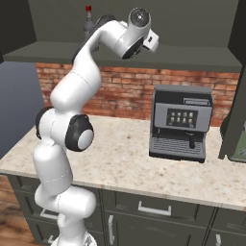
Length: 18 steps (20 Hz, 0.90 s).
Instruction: Open the cabinet directly in front. Then move the liquor and the cup to the dining counter with the candle on it.
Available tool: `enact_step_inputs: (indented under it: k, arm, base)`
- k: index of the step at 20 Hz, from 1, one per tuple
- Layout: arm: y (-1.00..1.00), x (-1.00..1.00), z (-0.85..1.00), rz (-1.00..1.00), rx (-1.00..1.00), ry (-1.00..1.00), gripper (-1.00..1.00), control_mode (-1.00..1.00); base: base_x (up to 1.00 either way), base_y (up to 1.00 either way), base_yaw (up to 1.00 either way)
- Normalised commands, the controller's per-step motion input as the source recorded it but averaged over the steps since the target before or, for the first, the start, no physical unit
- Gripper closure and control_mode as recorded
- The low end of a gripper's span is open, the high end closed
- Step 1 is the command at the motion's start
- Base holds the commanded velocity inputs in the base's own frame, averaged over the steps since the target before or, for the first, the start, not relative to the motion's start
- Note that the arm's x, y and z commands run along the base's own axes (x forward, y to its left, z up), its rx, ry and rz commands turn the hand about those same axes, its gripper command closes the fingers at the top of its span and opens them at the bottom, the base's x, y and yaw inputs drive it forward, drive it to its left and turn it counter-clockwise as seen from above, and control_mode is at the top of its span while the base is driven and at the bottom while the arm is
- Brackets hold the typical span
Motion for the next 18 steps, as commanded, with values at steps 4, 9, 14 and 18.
enact_step_inputs:
  k: [4,9,14,18]
  arm:
    - [0.0,-0.05,-0.04,-0.05,0.06,-0.39,1.0,-1.0]
    - [0.0,-0.1,-0.02,-0.01,0.01,-0.29,1.0,-1.0]
    - [0.0,-0.49,0.0,0.0,0.03,0.0,1.0,-1.0]
    - [0.0,-1.0,0.11,0.09,0.03,-0.08,1.0,-1.0]
  base:
    - [0.0,0.0,0.0]
    - [0.0,0.0,0.0]
    - [0.0,0.0,0.0]
    - [0.0,0.0,0.0]
